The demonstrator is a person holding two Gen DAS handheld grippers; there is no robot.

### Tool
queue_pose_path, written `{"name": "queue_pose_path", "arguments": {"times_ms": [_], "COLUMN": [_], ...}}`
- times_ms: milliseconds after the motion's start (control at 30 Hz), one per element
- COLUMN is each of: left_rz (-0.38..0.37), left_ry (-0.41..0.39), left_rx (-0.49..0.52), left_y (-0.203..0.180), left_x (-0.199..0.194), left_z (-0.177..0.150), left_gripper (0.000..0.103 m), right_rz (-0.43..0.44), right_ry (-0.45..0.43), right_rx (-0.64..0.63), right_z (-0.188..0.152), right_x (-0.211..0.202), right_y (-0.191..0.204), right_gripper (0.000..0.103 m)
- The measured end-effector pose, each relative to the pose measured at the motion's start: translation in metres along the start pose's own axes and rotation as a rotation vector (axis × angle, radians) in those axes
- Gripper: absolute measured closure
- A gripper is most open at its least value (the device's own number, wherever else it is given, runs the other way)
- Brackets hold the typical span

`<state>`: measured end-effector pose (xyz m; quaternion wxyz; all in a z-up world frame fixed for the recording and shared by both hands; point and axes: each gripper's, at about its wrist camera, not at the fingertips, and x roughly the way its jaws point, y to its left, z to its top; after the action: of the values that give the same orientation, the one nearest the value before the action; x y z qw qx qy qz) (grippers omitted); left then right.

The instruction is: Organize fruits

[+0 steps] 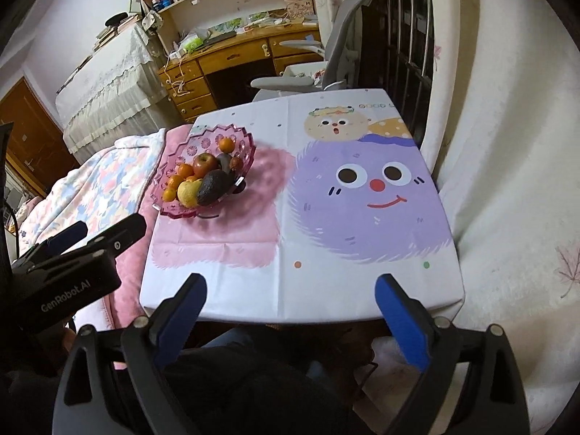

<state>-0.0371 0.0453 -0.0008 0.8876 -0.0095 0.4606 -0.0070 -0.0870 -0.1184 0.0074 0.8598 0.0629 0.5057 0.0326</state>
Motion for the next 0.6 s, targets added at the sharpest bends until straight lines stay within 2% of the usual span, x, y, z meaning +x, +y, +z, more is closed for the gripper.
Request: {"name": "queue_pose_path", "arguments": {"times_ms": [267,600], "left_rz": [0.005,0.006], "left_ry": [-0.01,-0.008], "left_rx": [0.027,0.027], "left_y": [-0.011,-0.015], "left_x": [0.001,0.004], "left_z": [-0.002,0.0], "left_gripper": [0.001,0.001], "right_rz": [0.016,0.014], "right_ry": [-0.022,-0.031], "right_rx": [-0.01,-0.02], "right_z": [-0.001,0.001], "right_x": [0.004,0.004], "right_y": [0.0,0.0], "right_gripper": [0.002,0.001]}}
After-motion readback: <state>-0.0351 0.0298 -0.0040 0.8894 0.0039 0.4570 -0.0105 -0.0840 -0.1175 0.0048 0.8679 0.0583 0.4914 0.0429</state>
